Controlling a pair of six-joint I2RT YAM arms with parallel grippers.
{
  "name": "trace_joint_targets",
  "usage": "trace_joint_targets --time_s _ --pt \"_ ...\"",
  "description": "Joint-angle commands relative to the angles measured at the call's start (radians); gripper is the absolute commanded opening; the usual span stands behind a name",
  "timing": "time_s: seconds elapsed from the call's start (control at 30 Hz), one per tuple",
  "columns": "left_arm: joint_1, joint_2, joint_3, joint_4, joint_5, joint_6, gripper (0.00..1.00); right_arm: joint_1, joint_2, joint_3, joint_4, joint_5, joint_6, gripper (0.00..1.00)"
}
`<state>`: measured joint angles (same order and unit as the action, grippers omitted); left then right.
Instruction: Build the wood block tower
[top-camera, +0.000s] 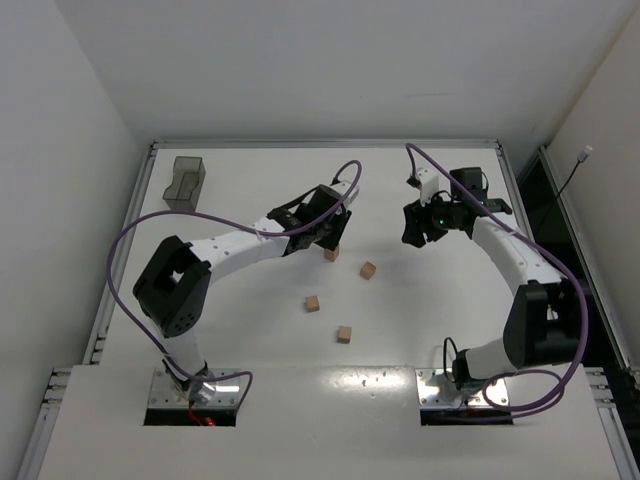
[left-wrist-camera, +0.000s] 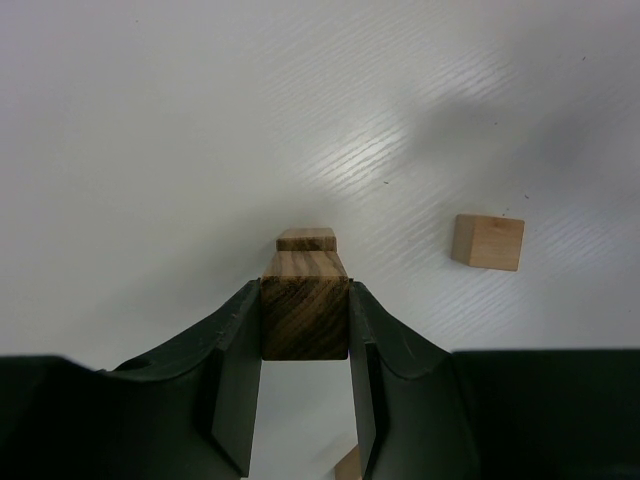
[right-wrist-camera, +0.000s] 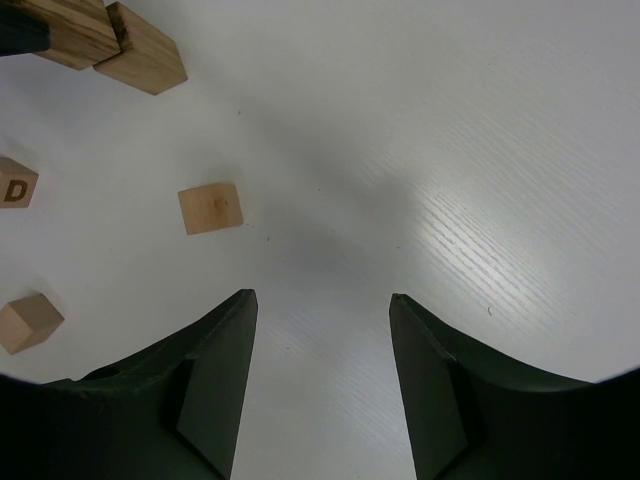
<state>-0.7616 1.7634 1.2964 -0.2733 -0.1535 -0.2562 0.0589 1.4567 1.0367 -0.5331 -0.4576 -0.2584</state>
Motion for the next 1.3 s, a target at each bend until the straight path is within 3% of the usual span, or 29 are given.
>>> trace_joint_targets --time_s 0.0,0.33,0.87,1.2,1.27 --pt "-0.010 -0.015 0.035 0.045 0.000 -0.006 0.14 -0.007 0.004 0.045 0.010 -0.026 -0.002 0.53" --pt "-0.010 0.004 0.044 0.045 0.009 -0.006 0.20 -0.007 0.004 0.045 0.010 -0.026 -0.002 0.53" --pt "-0.010 0.013 0.044 0.045 0.006 -0.015 0.55 -0.007 0.004 0.045 0.010 -0.026 -0.002 0.53" --pt "-0.010 0.001 0.017 0.054 0.006 -0.015 0.63 -0.007 0.013 0.045 0.010 -0.035 -0.002 0.53" --pt "-0.010 -0.030 0.006 0.066 0.006 -0.003 0.70 -0.007 0.013 0.045 0.010 -0.035 -0.012 0.53"
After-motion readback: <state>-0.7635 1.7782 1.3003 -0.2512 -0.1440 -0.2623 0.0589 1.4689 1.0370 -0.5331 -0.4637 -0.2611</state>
